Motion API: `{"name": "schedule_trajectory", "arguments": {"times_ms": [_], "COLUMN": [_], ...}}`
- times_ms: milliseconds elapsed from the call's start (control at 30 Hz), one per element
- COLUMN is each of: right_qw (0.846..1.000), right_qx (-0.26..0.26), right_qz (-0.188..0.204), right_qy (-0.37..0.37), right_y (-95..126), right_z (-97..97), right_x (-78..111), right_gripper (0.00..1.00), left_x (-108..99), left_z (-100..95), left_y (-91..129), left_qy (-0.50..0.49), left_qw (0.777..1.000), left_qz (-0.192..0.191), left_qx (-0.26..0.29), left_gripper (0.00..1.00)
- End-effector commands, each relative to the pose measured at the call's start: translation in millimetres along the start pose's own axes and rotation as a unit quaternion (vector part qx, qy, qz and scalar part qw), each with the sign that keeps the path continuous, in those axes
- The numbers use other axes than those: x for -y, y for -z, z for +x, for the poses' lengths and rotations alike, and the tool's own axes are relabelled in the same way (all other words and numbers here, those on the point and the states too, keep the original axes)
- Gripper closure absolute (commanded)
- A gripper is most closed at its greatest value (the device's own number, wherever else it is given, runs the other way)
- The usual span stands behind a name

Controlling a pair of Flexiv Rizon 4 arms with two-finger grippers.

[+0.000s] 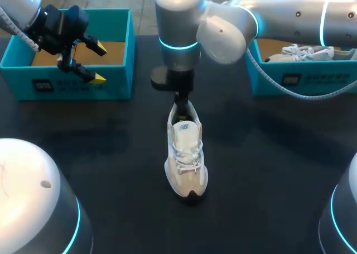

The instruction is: Take the shoe out of the shoebox, open the shoe tongue, remove and reinsert the insole, then place the shoe into the shoebox

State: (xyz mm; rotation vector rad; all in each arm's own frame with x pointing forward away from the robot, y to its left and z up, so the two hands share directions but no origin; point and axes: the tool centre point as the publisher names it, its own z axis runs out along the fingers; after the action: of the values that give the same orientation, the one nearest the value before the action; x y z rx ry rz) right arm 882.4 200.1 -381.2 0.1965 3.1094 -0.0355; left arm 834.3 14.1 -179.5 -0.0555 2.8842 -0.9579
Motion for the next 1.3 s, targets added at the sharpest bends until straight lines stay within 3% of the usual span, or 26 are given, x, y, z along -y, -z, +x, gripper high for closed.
{"name": "schedule_trajectory", "arguments": {"times_ms": [33, 100, 167, 400, 600, 833, 1067, 1300], "right_qw": [1.000, 1.000, 1.000, 1.000, 1.000, 1.000, 1.000, 0.999], "right_qx": [-0.001, -0.001, -0.003, -0.002, 0.010, 0.006, 0.020, 0.021], "right_qz": [0.000, 0.001, 0.002, -0.004, 0.000, 0.000, 0.002, -0.006], "right_qy": [0.001, 0.000, -0.001, -0.004, -0.005, 0.003, 0.016, 0.024], "right_y": [-0.9, -1.2, -2.1, 0.4, 22.5, 67.4, 126.6, 165.8], "right_z": [-1.2, -1.0, -0.2, 2.3, 3.2, 11.2, 20.6, 25.7], "right_x": [-1.5, -1.9, -2.0, -3.1, -3.2, 7.5, 14.2, 21.0], "right_gripper": [0.59, 0.71, 1.00, 1.00, 1.00, 1.00, 1.00, 1.00], "left_x": [-0.1, -0.1, -0.1, -0.1, -0.1, -0.1, -0.1, -0.1], "left_z": [0.8, 0.8, 0.8, 0.8, 0.8, 0.8, 0.8, 0.8], "left_y": [0.5, 0.5, 0.5, 0.5, 0.5, 0.5, 0.5, 0.5], "left_qy": [0.000, 0.000, 0.000, 0.000, 0.000, 0.000, 0.000, 0.000], "left_qw": [1.000, 1.000, 1.000, 1.000, 1.000, 1.000, 1.000, 1.000], "left_qz": [-0.001, -0.001, -0.001, -0.001, -0.001, -0.001, -0.001, -0.001], "left_qx": [0.000, 0.000, 0.000, 0.000, 0.000, 0.000, 0.000, 0.000], "left_gripper": [0.00, 0.00, 0.00, 0.00, 0.00, 0.00, 0.00, 0.00]}}
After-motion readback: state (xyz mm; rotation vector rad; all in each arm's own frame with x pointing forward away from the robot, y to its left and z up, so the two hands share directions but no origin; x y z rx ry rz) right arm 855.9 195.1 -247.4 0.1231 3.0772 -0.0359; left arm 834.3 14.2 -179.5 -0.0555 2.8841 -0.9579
